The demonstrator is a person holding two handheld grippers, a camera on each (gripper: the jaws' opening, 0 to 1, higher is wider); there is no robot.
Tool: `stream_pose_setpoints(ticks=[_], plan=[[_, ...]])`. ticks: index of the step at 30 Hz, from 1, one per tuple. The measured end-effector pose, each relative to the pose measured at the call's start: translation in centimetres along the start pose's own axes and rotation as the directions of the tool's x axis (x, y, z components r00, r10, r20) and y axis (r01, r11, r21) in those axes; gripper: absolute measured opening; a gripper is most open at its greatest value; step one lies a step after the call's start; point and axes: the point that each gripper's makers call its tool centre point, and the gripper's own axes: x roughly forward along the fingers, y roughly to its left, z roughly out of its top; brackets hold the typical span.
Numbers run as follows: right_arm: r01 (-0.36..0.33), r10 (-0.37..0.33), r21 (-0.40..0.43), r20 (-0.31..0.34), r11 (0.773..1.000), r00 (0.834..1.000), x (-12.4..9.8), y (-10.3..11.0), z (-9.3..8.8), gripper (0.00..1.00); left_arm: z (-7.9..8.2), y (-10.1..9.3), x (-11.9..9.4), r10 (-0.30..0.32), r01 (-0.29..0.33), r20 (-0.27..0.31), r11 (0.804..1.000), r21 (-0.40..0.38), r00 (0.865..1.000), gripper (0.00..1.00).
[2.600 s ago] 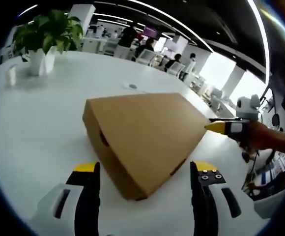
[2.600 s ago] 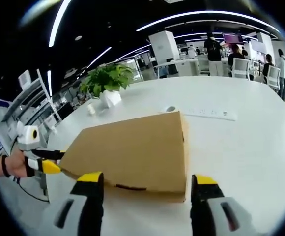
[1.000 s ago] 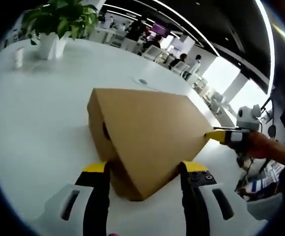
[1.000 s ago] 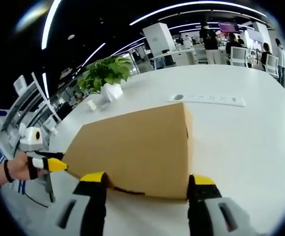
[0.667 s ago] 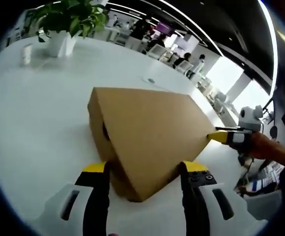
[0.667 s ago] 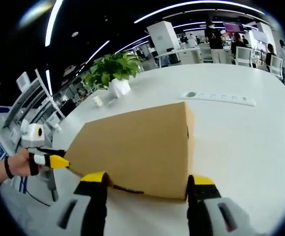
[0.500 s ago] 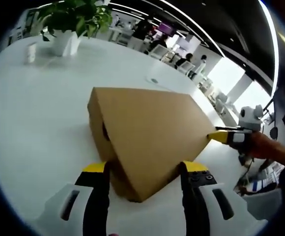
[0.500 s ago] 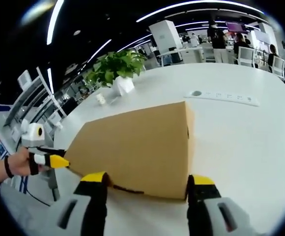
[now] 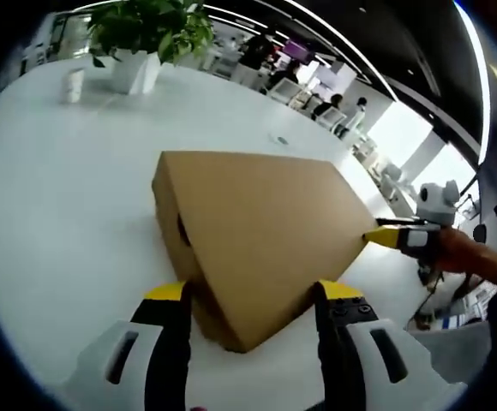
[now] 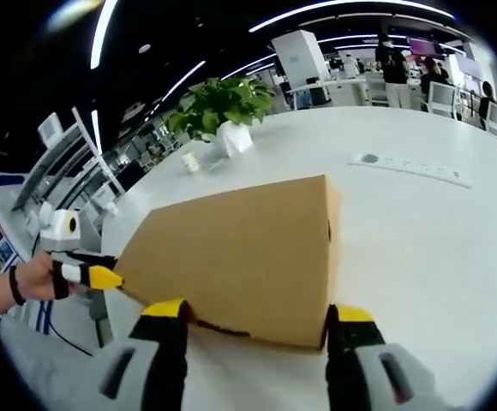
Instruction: Operate the shoe box by opening the lid, removing the specified soft item, and placing it in the target area until the item is outside and the box remains undamaged.
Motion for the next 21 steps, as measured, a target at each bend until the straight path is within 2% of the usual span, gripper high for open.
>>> stream_pose_setpoints(ticks=[11, 21], plan=[[-0.024, 0.023, -0.021, -0.026, 0.999, 0.999, 0.6, 2.1, -0.7, 0.63, -1.0, 1.2, -1.7, 0.019, -0.018, 0.019, 1.000, -0.018, 1.000, 0.59], [-0.027, 0.027, -0.026, -0.021, 0.999, 0.999, 0.5, 2.4, -0.9, 0.63, -1.2, 1.2, -1.9, 0.029, -0.028, 0.039, 0.999, -0.027, 0.999, 0.59]])
